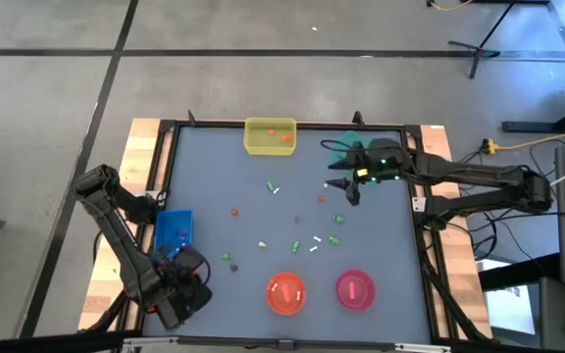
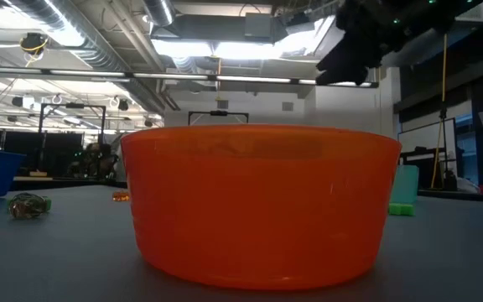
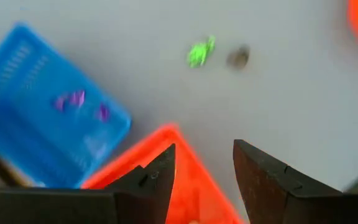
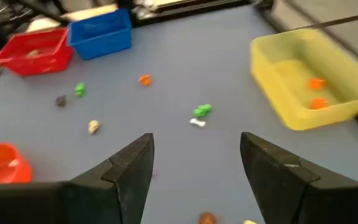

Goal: Sort Halloween decoration
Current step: Put the orange pumpkin toy into the yellow bin

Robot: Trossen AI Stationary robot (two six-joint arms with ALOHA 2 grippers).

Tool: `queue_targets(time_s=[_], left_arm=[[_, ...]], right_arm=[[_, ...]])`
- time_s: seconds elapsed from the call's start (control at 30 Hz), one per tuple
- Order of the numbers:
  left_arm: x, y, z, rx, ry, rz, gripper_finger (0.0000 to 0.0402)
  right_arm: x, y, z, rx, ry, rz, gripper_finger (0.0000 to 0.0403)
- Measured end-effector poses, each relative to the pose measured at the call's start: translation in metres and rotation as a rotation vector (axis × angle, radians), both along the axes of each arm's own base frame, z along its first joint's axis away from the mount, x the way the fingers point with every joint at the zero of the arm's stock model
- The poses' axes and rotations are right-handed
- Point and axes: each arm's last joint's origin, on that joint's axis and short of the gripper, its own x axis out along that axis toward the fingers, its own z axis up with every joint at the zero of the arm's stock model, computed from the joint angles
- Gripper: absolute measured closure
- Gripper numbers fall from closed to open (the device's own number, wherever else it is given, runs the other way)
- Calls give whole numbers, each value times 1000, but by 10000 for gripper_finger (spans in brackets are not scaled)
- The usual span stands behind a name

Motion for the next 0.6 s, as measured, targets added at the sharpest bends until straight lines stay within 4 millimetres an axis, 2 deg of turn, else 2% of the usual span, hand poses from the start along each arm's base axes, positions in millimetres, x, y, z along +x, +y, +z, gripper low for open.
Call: queue_targets(time_s=[0.23,0.6], left_arm=[[20,18,1,108,-77,-5,256],[44,45,1,142,-30,-2,256]], right_arm=[[30,-5,-17,-25,95,121,164],[54,-11,-73,-116,333,292,164]])
